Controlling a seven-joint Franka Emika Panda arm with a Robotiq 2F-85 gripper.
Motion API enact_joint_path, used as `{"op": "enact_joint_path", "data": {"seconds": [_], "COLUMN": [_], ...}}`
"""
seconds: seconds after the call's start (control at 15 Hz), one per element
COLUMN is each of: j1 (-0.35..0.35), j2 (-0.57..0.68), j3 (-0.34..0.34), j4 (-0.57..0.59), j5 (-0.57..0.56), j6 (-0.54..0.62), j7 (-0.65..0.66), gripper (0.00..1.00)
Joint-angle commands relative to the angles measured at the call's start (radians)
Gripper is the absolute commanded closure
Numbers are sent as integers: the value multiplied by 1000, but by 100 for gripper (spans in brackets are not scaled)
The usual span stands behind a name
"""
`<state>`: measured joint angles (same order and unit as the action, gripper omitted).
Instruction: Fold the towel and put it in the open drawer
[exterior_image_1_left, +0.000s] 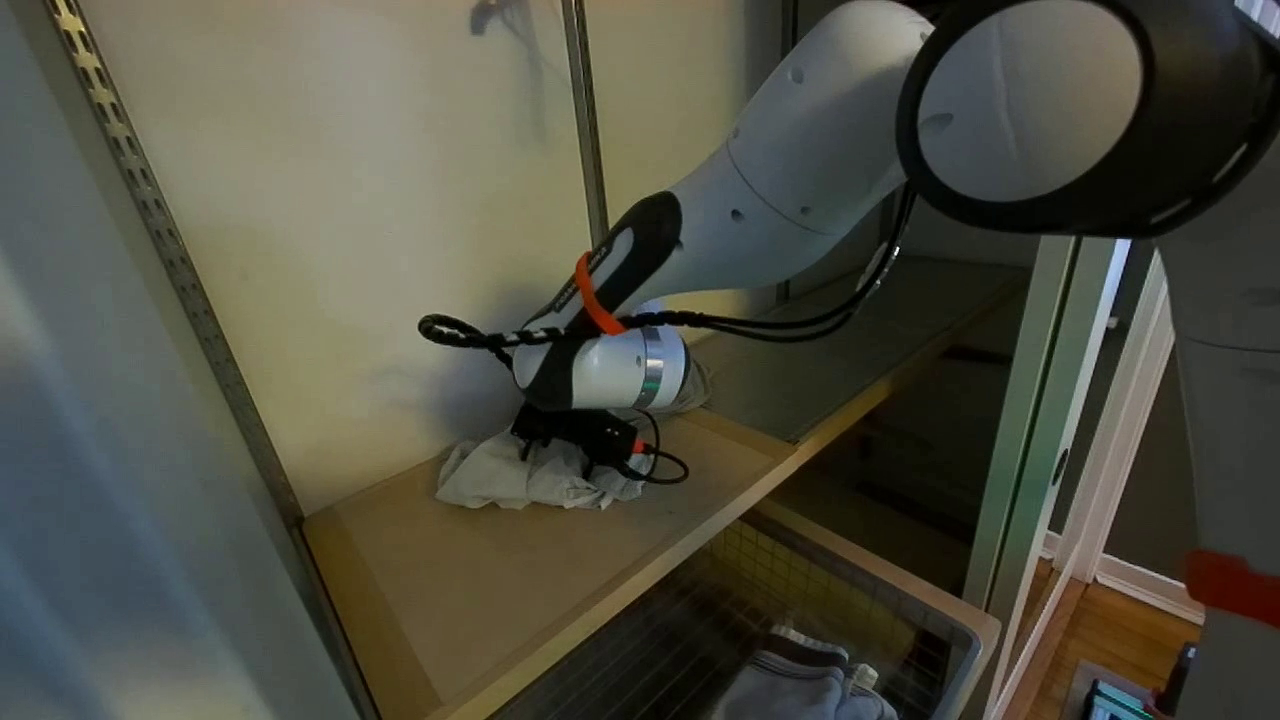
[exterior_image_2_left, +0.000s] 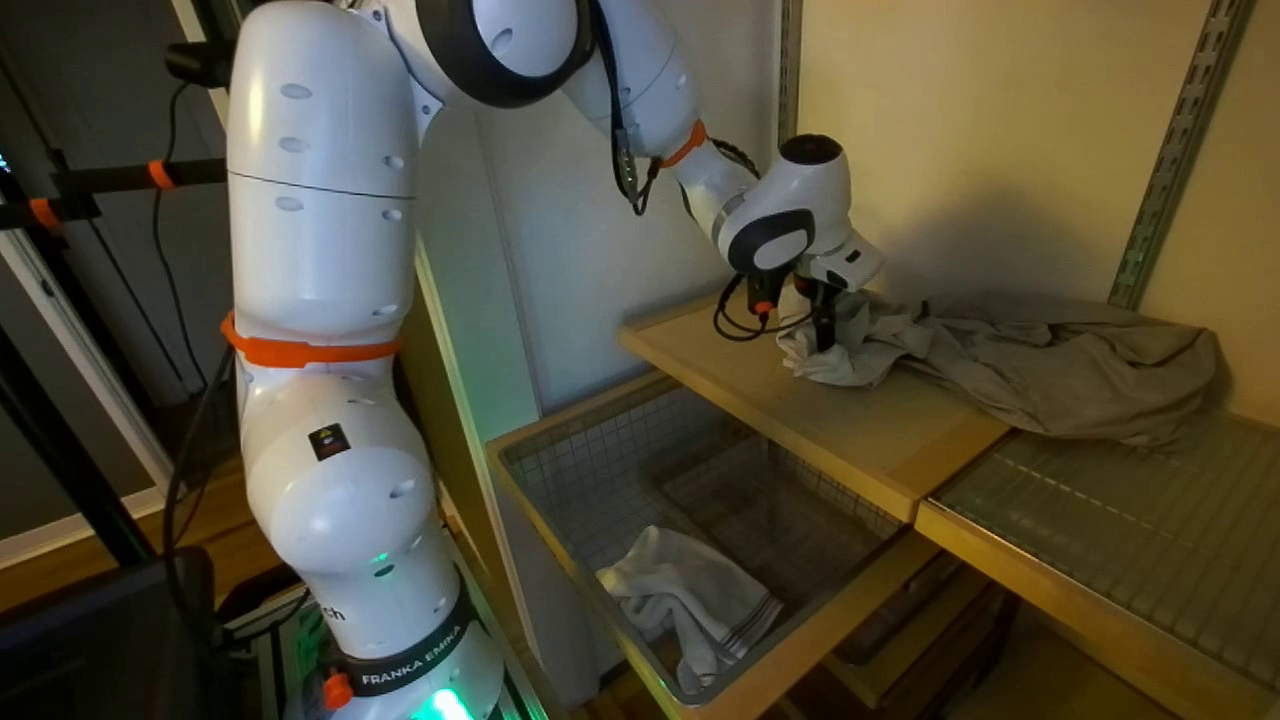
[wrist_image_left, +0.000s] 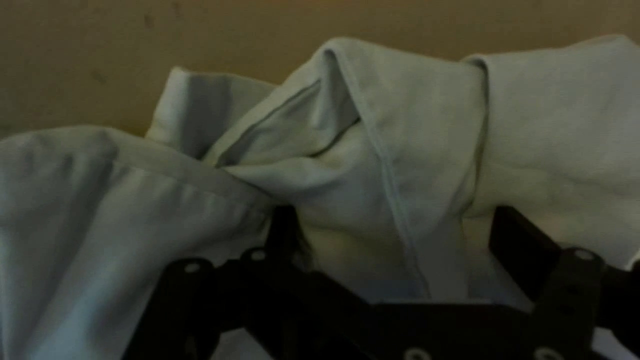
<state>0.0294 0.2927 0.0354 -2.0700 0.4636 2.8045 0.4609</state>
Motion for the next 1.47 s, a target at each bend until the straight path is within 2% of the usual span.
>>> {"op": "enact_joint_path", "data": {"seconds": [0.0, 0.07, 0.13, 0.2, 0.53, 0.73, 0.87, 1.0, 1.13, 1.4], "j1": [-24, -18, -12, -3, 12, 38, 87, 68, 8, -57], "j2": [17, 24, 35, 47, 79, 59, 24, -35, -123, -267], "j3": [55, 53, 50, 43, 23, -35, -114, -112, -68, -77], "j4": [17, 23, 26, 24, 17, 2, -7, 2, -20, -17], "j5": [94, 88, 81, 65, 30, -42, -161, -204, -159, -101], "j6": [38, 37, 47, 67, 124, 34, -58, -216, -383, -736], "j7": [-67, -63, -58, -48, -22, 39, 136, 140, 34, -158], "gripper": [0, 0, 16, 26, 65, 86, 98, 100, 98, 98]}}
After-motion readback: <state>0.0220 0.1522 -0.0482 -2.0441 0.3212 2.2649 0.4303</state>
